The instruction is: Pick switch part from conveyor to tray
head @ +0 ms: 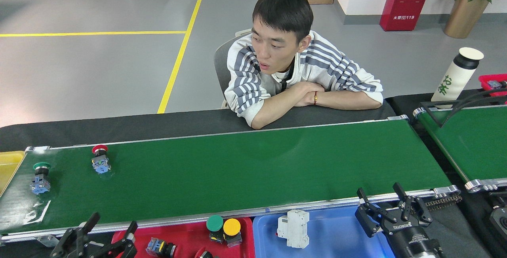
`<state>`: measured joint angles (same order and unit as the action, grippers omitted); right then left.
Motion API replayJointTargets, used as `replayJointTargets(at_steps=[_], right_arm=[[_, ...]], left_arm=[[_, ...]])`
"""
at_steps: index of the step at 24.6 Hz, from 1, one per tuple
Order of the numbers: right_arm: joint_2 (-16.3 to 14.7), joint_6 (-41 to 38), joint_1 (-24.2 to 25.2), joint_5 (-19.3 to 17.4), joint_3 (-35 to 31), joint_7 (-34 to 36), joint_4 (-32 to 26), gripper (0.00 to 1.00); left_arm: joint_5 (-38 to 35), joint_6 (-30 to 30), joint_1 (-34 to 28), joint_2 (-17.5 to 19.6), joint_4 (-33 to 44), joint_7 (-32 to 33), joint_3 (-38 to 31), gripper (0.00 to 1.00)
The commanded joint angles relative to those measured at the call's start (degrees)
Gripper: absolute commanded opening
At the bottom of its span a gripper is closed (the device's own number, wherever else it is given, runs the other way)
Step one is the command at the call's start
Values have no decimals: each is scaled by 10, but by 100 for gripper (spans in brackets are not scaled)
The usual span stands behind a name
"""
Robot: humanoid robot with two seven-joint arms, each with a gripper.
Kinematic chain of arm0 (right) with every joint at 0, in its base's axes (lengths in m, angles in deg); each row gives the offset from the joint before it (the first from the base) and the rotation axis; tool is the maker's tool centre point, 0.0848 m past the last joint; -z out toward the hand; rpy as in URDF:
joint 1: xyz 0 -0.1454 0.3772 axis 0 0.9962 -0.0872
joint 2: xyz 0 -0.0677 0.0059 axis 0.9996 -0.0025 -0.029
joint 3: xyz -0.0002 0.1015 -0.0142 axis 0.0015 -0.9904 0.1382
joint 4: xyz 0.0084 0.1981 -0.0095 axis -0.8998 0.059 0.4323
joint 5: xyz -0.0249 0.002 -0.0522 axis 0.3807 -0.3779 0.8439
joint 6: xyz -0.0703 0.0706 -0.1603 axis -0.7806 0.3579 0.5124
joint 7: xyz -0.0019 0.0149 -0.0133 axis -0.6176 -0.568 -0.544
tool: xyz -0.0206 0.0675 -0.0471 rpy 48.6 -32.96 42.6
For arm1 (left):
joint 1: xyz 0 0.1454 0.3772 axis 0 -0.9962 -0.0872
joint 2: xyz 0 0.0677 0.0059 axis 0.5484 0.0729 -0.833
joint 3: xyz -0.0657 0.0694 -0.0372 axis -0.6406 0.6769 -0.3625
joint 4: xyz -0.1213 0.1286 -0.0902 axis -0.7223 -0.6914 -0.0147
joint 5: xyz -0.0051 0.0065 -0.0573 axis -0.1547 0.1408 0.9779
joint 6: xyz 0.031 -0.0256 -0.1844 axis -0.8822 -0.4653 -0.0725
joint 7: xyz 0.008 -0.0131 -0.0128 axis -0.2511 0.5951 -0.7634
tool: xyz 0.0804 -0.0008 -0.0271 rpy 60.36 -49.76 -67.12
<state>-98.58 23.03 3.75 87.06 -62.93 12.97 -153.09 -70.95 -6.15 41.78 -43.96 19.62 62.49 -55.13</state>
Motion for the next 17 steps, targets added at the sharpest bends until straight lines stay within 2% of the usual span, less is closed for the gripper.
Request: replayJointTargets(at_steps=[1,3,5,9,12,14,17], right_arm=[[-3,-3,-3,1,-1,-1,-8,100],[-1,-3,-5,1,-1,-1,-9,100],[-1,-3,-5,1,-1,-1,-10,100],[-2,-10,-1,1,1,-1,-21,100],[0,-16,-1,1,2,-1,-24,100],[-2,-17,-1,1,2,-1,-26,100],[-1,-31,6,1,3,-1,-28,100]], left_arm=[[-1,-71,5,4,6,0,6,100],[-1,-90,20,5,2,0,6,100],[-4,-109,62,21,-35,4,6,100],[-52,-159,202,96,-225,2,19,100],[-55,-194,295,143,-363,-22,47,100],[-55,-214,324,170,-413,-37,60,100],[-52,-227,367,191,-475,-46,68,100]])
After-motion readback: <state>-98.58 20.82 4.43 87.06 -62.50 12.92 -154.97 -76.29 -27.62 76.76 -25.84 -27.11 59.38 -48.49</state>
